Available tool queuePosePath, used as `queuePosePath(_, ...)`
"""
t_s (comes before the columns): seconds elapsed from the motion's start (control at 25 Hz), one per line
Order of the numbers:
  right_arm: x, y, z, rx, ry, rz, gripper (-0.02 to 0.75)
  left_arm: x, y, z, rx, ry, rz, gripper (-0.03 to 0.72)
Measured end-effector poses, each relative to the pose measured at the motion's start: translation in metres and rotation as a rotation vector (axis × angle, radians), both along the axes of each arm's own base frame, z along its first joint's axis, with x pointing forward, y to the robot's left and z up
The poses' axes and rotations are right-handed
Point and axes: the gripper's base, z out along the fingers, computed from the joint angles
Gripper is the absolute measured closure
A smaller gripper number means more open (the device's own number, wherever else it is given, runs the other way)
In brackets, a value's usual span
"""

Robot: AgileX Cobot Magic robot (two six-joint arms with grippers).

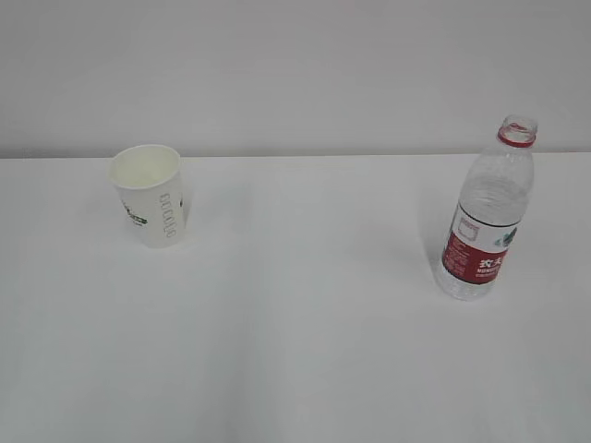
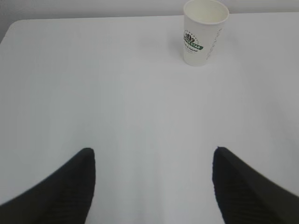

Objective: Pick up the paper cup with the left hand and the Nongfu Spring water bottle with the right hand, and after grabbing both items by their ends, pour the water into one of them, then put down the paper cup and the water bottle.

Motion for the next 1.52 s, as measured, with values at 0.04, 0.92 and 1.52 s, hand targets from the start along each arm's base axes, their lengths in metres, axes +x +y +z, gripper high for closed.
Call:
queuePosePath(0.04, 0.0, 0.0, 0.0, 0.0, 0.0, 0.0, 0.169, 0.0, 0.0, 0.0, 0.0, -0.002, 0.0, 0.118)
queuePosePath(0.92, 0.01, 0.003, 0.03, -0.013, -0.065, 0.041, 0.169, 0.014, 0.0, 0.011, -0.001, 0.004, 0.001, 0.118)
queuePosePath(1.52, 0.035, 0.005, 0.043, -0.034, -0.14, 0.059, 0.169, 0.047, -0.001, 0.031, -0.019, -0.077, 0.001, 0.118)
